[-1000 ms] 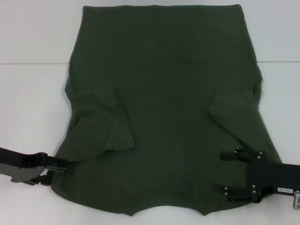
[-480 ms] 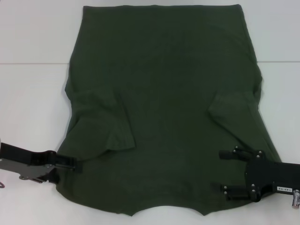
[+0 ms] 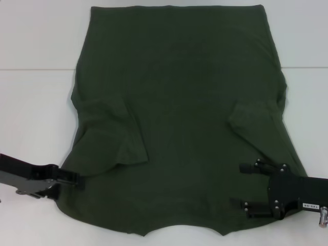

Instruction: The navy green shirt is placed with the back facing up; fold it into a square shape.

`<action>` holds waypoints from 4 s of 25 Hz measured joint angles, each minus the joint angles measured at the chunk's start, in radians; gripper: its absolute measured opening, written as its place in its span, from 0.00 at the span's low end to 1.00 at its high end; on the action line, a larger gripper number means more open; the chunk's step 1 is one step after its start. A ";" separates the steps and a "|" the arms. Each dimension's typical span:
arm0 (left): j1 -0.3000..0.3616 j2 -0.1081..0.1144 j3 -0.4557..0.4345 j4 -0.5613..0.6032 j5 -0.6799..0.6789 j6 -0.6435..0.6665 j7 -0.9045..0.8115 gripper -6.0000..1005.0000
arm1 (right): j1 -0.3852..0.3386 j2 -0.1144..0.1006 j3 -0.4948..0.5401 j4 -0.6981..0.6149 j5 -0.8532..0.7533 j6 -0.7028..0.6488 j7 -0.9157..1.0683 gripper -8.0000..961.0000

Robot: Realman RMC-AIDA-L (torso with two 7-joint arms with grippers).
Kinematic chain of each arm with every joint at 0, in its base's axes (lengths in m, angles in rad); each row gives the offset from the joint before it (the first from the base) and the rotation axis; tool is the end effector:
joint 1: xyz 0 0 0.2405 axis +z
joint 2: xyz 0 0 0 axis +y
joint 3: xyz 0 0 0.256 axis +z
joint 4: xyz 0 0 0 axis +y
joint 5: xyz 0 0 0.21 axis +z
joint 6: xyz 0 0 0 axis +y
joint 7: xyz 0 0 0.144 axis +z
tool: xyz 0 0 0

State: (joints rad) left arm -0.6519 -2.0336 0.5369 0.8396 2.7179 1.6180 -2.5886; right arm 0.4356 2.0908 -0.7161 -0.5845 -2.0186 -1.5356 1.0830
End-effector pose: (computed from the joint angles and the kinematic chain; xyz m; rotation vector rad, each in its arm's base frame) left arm -0.3061 0.3386 0.0440 -2.0809 -2.0206 0.0168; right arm 0.2941 0.2931 -0.0231 -2.7589 0.4163 0.6107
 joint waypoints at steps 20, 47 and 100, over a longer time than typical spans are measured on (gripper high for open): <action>-0.016 -0.028 0.120 0.073 0.058 -0.018 -0.060 0.83 | 0.002 0.000 0.003 -0.007 0.001 0.001 0.000 0.98; -0.016 -0.039 0.227 0.101 0.062 -0.045 -0.074 0.32 | 0.006 -0.003 0.006 -0.009 0.001 0.004 0.000 0.98; 0.004 -0.054 0.264 0.164 0.006 -0.048 0.001 0.04 | 0.262 -0.149 0.047 -0.317 -0.723 -0.193 1.328 0.98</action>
State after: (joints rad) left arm -0.6477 -2.0876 0.8009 1.0032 2.7242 1.5702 -2.5873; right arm 0.6975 1.9417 -0.6688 -0.9015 -2.7415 -1.7288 2.4111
